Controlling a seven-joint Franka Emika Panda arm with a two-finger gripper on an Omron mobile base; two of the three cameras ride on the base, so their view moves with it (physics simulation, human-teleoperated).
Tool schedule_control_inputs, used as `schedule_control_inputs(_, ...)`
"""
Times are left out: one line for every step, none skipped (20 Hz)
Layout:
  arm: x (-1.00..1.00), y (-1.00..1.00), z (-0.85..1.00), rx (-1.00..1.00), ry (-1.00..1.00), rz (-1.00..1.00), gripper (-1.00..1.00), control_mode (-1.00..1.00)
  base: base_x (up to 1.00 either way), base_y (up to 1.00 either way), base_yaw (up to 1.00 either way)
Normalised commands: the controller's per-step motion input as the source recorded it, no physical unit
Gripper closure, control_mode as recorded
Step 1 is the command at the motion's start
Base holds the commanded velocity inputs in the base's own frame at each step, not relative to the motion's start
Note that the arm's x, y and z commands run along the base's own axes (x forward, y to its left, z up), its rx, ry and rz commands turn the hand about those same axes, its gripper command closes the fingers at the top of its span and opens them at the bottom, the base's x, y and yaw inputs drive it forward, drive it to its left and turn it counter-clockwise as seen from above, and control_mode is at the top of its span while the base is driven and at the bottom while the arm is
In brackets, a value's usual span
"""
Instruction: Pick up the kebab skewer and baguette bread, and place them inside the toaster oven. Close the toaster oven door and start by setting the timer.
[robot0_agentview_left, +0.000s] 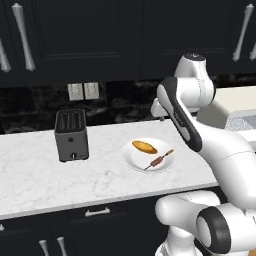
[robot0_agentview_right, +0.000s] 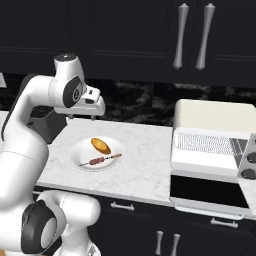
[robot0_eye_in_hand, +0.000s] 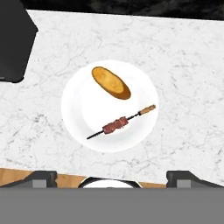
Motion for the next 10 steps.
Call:
schedule_control_inputs(0.00, 0.00, 0.00, 0.00, 0.00, 0.00, -1.00, 1.00, 0.00, -0.56, 0.00)
schedule_control_inputs(0.00, 0.00, 0.00, 0.00, 0.00, 0.00, -1.00, 1.00, 0.00, -0.55, 0.00)
schedule_control_inputs(0.00, 0.00, 0.00, 0.00, 0.00, 0.00, -1.00, 1.00, 0.00, -0.56, 0.00)
schedule_control_inputs(0.00, 0.00, 0.00, 0.00, 0.00, 0.00, -1.00, 1.00, 0.00, -0.54, 0.00)
schedule_control_inputs(0.00, 0.00, 0.00, 0.00, 0.00, 0.00, -1.00, 1.00, 0.00, -0.54, 0.00)
schedule_control_inputs(0.00, 0.00, 0.00, 0.00, 0.00, 0.00, -1.00, 1.00, 0.00, -0.51, 0.00)
schedule_control_inputs(0.00, 0.00, 0.00, 0.00, 0.00, 0.00, -1.00, 1.00, 0.00, -0.50, 0.00)
schedule_control_inputs(0.00, 0.00, 0.00, 0.00, 0.00, 0.00, -1.00, 1.00, 0.00, -0.47, 0.00)
schedule_control_inputs(0.00, 0.00, 0.00, 0.00, 0.00, 0.00, -1.00, 1.00, 0.00, -0.48, 0.00)
schedule_control_inputs(0.00, 0.00, 0.00, 0.00, 0.00, 0.00, -1.00, 1.00, 0.00, -0.42, 0.00)
